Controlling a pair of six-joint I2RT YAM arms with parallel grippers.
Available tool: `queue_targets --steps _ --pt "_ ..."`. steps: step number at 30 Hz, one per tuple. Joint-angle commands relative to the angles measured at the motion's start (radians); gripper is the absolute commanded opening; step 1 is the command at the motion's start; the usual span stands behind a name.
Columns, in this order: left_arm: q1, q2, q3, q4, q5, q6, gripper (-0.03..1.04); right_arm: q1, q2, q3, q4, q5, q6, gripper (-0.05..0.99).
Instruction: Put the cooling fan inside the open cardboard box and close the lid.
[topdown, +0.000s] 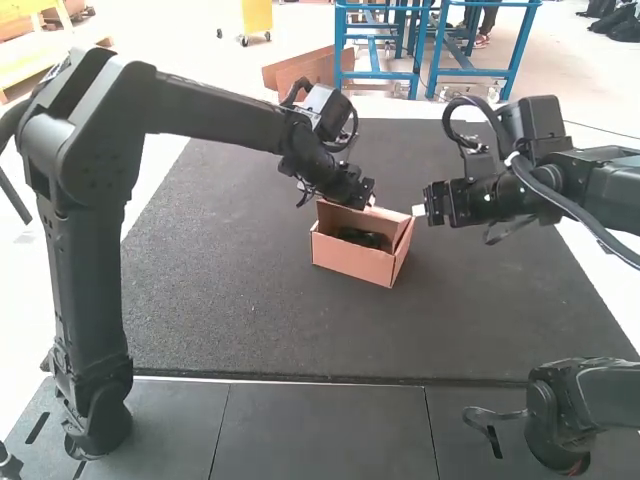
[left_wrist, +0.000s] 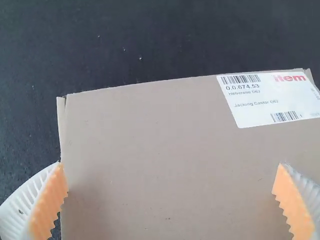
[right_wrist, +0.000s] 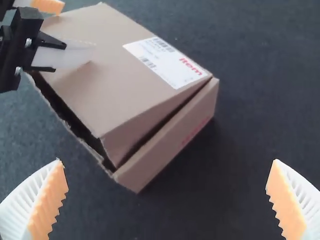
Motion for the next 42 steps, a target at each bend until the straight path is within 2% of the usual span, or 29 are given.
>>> queue_targets --steps 1,9,18,24,29,34,38,40,42 --pt "-0.031 0.012 -0.014 0.003 0.009 0.013 0.97 -0.001 -0.021 0.041 -0.018 -0.029 0.002 0.91" --pt "-0.072 0.026 -0.069 0.016 0.009 0.012 0.97 -0.003 -0.021 0.055 -0.070 -0.062 0.002 0.91" --pt "-0.104 0.026 -0.153 0.036 0.008 0.012 0.97 -0.012 -0.021 0.070 -0.081 -0.068 0.002 0.91" --pt "-0.094 -0.037 -0.107 0.013 0.008 -0.001 0.97 -0.020 -0.024 0.070 -0.080 -0.068 0.019 0.91" --pt "-0.031 -0.143 -0.002 -0.018 0.006 -0.001 0.97 -0.021 -0.025 0.072 -0.060 -0.065 0.045 0.91" --pt "0.057 -0.218 0.058 -0.058 0.006 -0.002 0.97 -0.021 -0.025 0.070 -0.020 -0.005 0.087 0.91" --pt "0.112 -0.269 0.041 -0.109 0.008 -0.001 0.97 -0.023 -0.025 0.073 0.023 0.020 0.093 0.91" --pt "0.130 -0.302 0.011 -0.104 0.006 -0.002 0.97 -0.023 -0.027 0.070 0.052 0.053 0.093 0.91" --pt "0.141 -0.339 -0.035 -0.076 -0.018 -0.016 0.97 -0.023 -0.025 0.073 0.091 0.072 0.093 0.91"
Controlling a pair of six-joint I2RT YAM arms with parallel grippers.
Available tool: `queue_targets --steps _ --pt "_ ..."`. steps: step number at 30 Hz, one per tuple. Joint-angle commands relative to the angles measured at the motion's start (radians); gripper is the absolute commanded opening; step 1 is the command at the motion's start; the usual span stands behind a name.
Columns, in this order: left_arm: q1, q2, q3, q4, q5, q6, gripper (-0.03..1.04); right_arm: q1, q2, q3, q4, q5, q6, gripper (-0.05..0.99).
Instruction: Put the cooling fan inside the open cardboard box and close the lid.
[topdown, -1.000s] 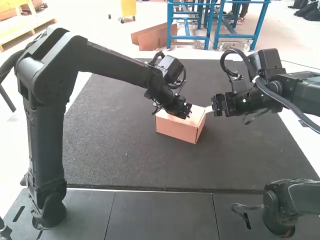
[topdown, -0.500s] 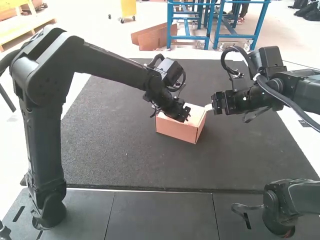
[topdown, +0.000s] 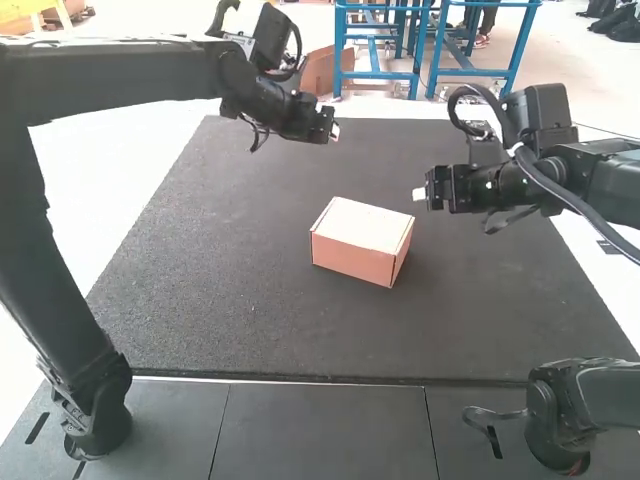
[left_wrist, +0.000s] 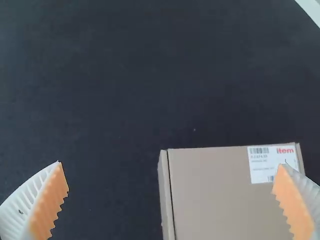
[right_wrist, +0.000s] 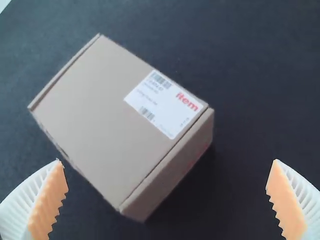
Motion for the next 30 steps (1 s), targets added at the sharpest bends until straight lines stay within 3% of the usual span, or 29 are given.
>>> queue_targets --steps 1,3,6,9,12,18,27,30 --pt "0.013 -0.065 -0.069 0.031 -0.038 -0.021 0.97 -0.016 -0.028 0.043 0.049 0.060 0.014 0.91" --pt "0.019 -0.112 -0.128 0.065 -0.077 -0.021 0.97 -0.016 -0.048 0.038 0.093 0.100 0.000 0.91" --pt "0.023 -0.201 -0.232 0.148 -0.121 -0.020 0.97 -0.017 -0.083 0.013 0.150 0.106 -0.064 0.91" --pt "0.025 -0.295 -0.361 0.286 -0.170 -0.020 0.97 -0.026 -0.117 -0.014 0.179 0.106 -0.078 0.91" --pt "0.036 -0.393 -0.477 0.363 -0.173 -0.011 0.97 -0.049 -0.151 -0.046 0.185 0.097 -0.069 0.91" --pt "0.100 -0.562 -0.701 0.490 -0.167 -0.001 0.97 -0.102 -0.253 -0.132 0.188 0.062 -0.069 0.91" --pt "0.204 -0.850 -1.022 0.803 -0.178 0.009 0.97 -0.115 -0.436 -0.303 0.316 0.143 0.034 0.91" --pt "0.240 -0.934 -1.102 0.840 -0.176 0.077 0.97 -0.111 -0.490 -0.347 0.342 0.160 0.034 0.91"
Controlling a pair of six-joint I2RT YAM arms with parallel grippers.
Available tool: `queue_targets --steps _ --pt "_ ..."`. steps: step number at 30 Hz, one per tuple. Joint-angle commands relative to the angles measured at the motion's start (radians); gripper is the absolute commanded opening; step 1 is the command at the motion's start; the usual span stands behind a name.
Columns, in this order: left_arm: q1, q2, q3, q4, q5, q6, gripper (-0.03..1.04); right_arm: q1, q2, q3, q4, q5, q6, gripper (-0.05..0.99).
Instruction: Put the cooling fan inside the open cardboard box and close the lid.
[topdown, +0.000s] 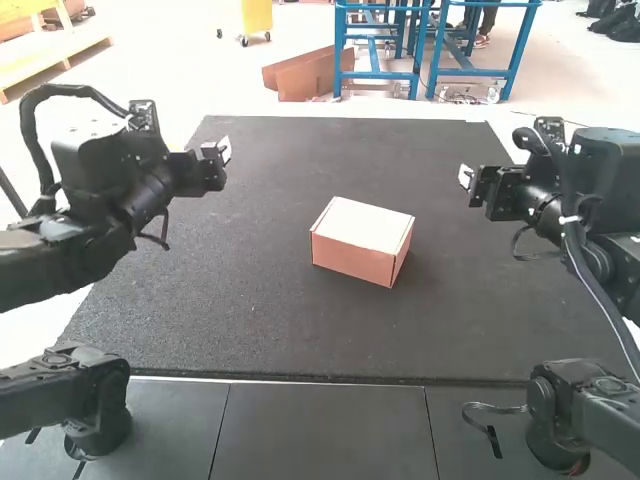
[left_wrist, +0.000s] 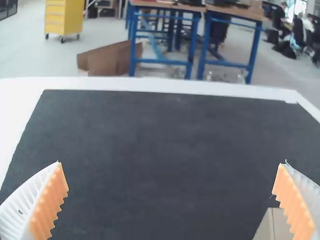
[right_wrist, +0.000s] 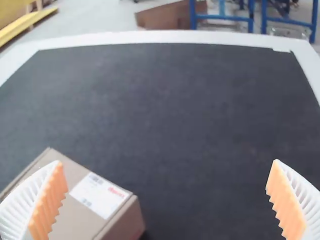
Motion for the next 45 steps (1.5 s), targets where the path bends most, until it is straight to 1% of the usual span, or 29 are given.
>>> queue_targets --steps 1,3,5,6,8,10,12,14,15,17,18,20,21,22,24,27,28,30,34,35,38,39,43,45 --pt "0.036 -0.085 -0.067 0.028 -0.012 0.079 0.97 -0.007 -0.061 -0.034 0.022 0.039 0.026 0.91" --pt "0.051 -0.134 -0.105 0.032 -0.012 0.108 0.97 -0.009 -0.101 -0.060 0.025 0.042 0.025 0.91" --pt "0.065 -0.188 -0.142 0.031 -0.014 0.123 0.97 -0.013 -0.153 -0.094 0.029 0.045 0.022 0.91" --pt "0.071 -0.214 -0.162 0.032 -0.014 0.141 0.97 -0.016 -0.179 -0.111 0.034 0.046 0.020 0.91" --pt "0.072 -0.269 -0.202 0.037 -0.014 0.157 0.97 -0.021 -0.228 -0.123 0.076 0.062 0.020 0.91" --pt "0.071 -0.320 -0.242 0.046 -0.015 0.172 0.97 -0.029 -0.251 -0.124 0.082 0.066 0.019 0.91" --pt "0.071 -0.374 -0.283 0.048 -0.015 0.192 0.97 -0.038 -0.271 -0.132 0.103 0.085 0.012 0.91" --pt "0.074 -0.441 -0.314 0.045 -0.014 0.197 0.97 -0.052 -0.293 -0.143 0.126 0.085 0.000 0.91" --pt "0.071 -0.478 -0.328 0.031 -0.011 0.198 0.97 -0.056 -0.301 -0.151 0.135 0.085 -0.001 0.91" --pt "0.069 -0.558 -0.349 -0.008 -0.011 0.220 0.97 -0.064 -0.314 -0.177 0.158 0.085 -0.006 0.91" --pt "0.068 -0.601 -0.357 -0.035 -0.008 0.224 0.97 -0.065 -0.317 -0.193 0.166 0.085 -0.012 0.91" --pt "0.068 -0.693 -0.372 -0.100 -0.006 0.252 0.97 -0.067 -0.331 -0.233 0.191 0.085 -0.043 0.91" --pt "0.066 -0.724 -0.375 -0.152 -0.008 0.260 0.97 -0.068 -0.337 -0.250 0.200 0.086 -0.055 0.91" --pt "0.069 -0.711 -0.372 -0.158 -0.008 0.263 0.97 -0.070 -0.345 -0.267 0.206 0.086 -0.069 0.91" --pt "0.074 -0.708 -0.372 -0.172 -0.014 0.266 0.97 -0.075 -0.360 -0.299 0.210 0.086 -0.084 0.91" --pt "0.077 -0.713 -0.374 -0.207 -0.011 0.263 0.97 -0.090 -0.397 -0.341 0.217 0.075 -0.093 0.91" --pt "0.077 -0.711 -0.374 -0.221 -0.009 0.253 0.97 -0.096 -0.406 -0.350 0.220 0.066 -0.103 0.91" --pt "0.077 -0.711 -0.374 -0.259 -0.009 0.210 0.97 -0.110 -0.425 -0.367 0.218 0.043 -0.112 0.91" --pt "0.079 -0.711 -0.374 -0.334 -0.011 0.204 0.97 -0.147 -0.471 -0.417 0.217 -0.003 -0.116 0.91" --pt "0.077 -0.711 -0.374 -0.337 -0.011 0.204 0.97 -0.154 -0.492 -0.430 0.212 -0.007 -0.116 0.91" --pt "0.079 -0.711 -0.374 -0.348 -0.012 0.204 0.97 -0.168 -0.577 -0.430 0.077 -0.015 -0.115 0.90" --pt "0.077 -0.711 -0.374 -0.348 -0.012 0.207 0.97 -0.174 -0.569 -0.430 0.079 -0.017 -0.100 0.90" --pt "0.079 -0.713 -0.374 -0.348 -0.012 0.209 0.97 -0.182 -0.564 -0.430 0.054 -0.009 -0.095 0.90" --pt "0.079 -0.711 -0.374 -0.348 -0.012 0.207 0.97 -0.177 -0.564 -0.431 0.042 0.003 -0.084 0.91"
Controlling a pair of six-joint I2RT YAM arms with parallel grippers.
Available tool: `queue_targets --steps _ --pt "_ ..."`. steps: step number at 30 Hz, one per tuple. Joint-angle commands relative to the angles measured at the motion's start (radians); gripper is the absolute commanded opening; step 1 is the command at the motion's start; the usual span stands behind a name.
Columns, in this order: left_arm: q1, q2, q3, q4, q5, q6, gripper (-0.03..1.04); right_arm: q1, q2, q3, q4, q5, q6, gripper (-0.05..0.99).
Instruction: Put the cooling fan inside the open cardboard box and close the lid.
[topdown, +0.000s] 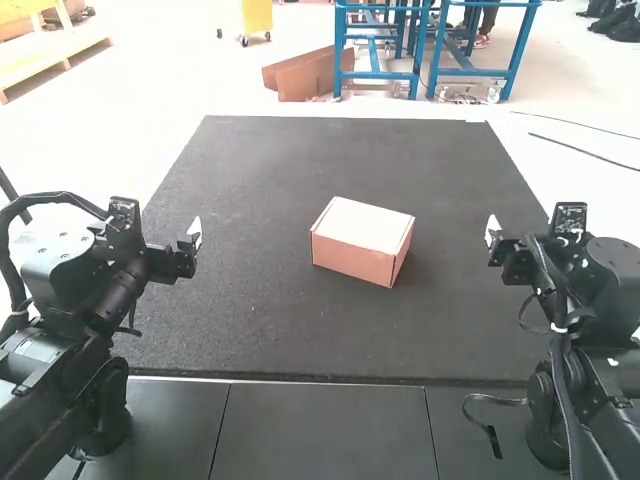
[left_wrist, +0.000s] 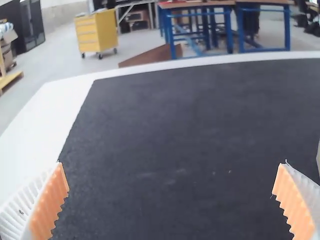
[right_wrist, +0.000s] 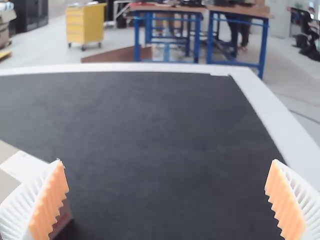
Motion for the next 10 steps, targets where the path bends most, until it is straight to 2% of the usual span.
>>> queue_targets --steps 1,3,10 --pt "0.011 -0.011 -0.007 0.004 -0.005 -0.005 0.97 -0.002 -0.008 -0.003 -0.018 0.010 0.023 0.91" --pt "0.011 -0.011 -0.007 0.004 -0.005 -0.007 0.97 0.012 -0.008 -0.003 -0.064 0.013 0.019 0.91" --pt "0.011 -0.013 -0.007 0.003 -0.005 -0.005 0.97 0.012 -0.009 -0.003 -0.073 0.012 0.014 0.91"
